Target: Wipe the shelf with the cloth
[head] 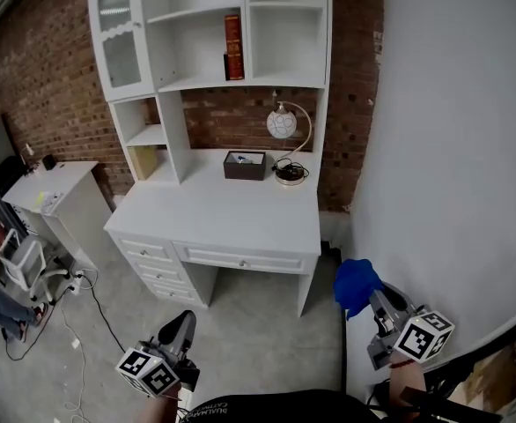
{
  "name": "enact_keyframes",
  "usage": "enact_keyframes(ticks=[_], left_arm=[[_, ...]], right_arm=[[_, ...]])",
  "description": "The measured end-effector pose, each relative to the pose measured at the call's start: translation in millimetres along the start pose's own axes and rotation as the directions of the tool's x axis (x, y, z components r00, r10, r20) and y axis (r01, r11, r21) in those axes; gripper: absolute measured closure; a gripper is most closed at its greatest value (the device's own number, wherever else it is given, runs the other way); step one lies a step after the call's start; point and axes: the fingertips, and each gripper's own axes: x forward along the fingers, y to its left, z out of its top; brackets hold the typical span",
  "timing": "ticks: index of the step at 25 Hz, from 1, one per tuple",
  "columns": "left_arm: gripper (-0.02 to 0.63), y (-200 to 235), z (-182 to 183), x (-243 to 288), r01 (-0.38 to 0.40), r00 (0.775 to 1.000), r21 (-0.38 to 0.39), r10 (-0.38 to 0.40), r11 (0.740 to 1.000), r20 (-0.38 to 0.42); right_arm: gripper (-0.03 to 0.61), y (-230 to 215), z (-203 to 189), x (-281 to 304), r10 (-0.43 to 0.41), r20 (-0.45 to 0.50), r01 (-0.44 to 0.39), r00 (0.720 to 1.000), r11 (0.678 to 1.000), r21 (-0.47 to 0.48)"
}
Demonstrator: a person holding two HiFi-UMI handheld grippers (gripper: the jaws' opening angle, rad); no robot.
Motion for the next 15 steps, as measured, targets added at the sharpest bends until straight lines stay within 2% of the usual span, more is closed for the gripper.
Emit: enact_keyframes(ticks=[6, 12, 15], left_arm=[[0.615, 29.7, 1.1, 32.0, -0.127, 0.99, -0.054, 0.13, 0.99, 0.05], [0.615, 31.4, 8.5, 67.0, -0.149, 0.985, -0.041, 0.152, 0.988, 0.08], [0.615, 29.7, 0.6, 77.6, -0.148, 0.986, -0.064, 0.152, 0.987, 0.068]], right_arm=[[0.538, -24.0, 11.1, 47.0, 0.092, -0.041, -0.093, 0.995, 0.995, -0.034], [0.538, -65.3, 27.6, 61.0, 0.088, -0.025, -0.088, 0.996, 0.996, 0.002], [0.538, -79.2, 21.3, 67.1, 0.083, -0.03, -0.082, 0.996, 0.996, 0.027]])
